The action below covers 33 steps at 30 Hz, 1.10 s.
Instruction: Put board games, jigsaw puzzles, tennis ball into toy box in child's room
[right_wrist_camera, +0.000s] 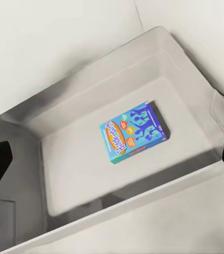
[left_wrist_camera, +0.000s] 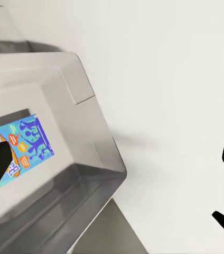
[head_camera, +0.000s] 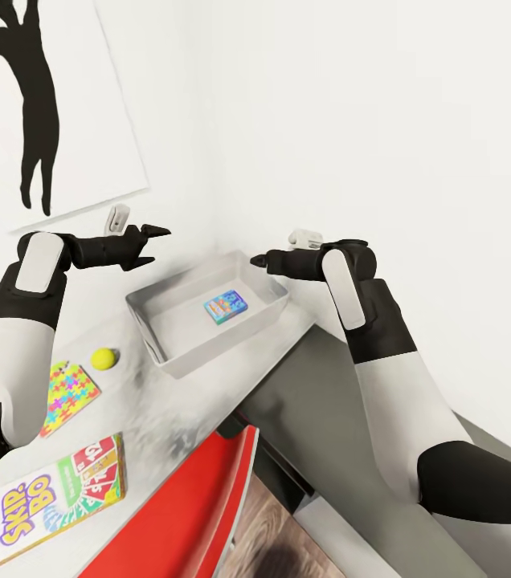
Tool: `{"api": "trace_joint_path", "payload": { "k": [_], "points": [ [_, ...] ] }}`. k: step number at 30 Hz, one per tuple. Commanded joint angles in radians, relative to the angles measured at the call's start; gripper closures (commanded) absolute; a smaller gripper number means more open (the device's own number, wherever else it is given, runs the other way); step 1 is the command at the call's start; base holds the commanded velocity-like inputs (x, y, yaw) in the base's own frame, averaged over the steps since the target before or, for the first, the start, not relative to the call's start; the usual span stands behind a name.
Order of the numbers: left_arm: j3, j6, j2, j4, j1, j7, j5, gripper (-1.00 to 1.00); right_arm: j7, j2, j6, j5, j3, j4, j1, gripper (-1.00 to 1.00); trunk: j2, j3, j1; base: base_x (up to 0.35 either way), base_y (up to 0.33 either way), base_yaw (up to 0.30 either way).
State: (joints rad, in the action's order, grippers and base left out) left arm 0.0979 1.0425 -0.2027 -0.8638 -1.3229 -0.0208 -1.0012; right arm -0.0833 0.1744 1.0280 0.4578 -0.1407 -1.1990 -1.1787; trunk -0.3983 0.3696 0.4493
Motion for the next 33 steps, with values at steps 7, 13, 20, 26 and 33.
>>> {"api": "trace_joint_path", "payload": {
  "k": [7, 13, 20, 26, 33],
  "points": [
    [0.001, 0.005, 0.000, -0.001, -0.001, -0.002, -0.002, -1.00, -0.009, 0.000, 0.003, 0.009, 0.000, 0.000, -0.001, -1.00, -0.002, -0.010, 0.001, 0.000, 0.000, 0.000],
    [0.000, 0.005, 0.000, -0.001, -0.001, -0.002, -0.003, -1.00, -0.009, 0.000, 0.003, 0.009, 0.001, 0.001, -0.001, -1.00, -0.002, -0.020, 0.001, 0.000, 0.000, 0.000],
    [0.000, 0.005, 0.000, -0.001, -0.001, -0.002, -0.003, -1.00, -0.009, 0.000, 0.003, 0.009, 0.001, 0.003, -0.001, -1.00, -0.002, -0.031, 0.001, 0.000, 0.000, 0.000],
    [0.000, 0.005, 0.000, -0.001, -0.001, -0.002, -0.003, -1.00, -0.009, 0.000, 0.003, 0.008, 0.000, 0.003, -0.001, -1.00, -0.002, -0.041, 0.001, 0.000, 0.000, 0.000],
    [0.000, 0.005, 0.000, -0.001, 0.000, -0.002, -0.003, -1.00, -0.009, 0.000, 0.003, 0.008, 0.001, 0.006, -0.001, -1.00, -0.002, -0.053, 0.001, 0.000, 0.000, 0.000]
  ]
}}
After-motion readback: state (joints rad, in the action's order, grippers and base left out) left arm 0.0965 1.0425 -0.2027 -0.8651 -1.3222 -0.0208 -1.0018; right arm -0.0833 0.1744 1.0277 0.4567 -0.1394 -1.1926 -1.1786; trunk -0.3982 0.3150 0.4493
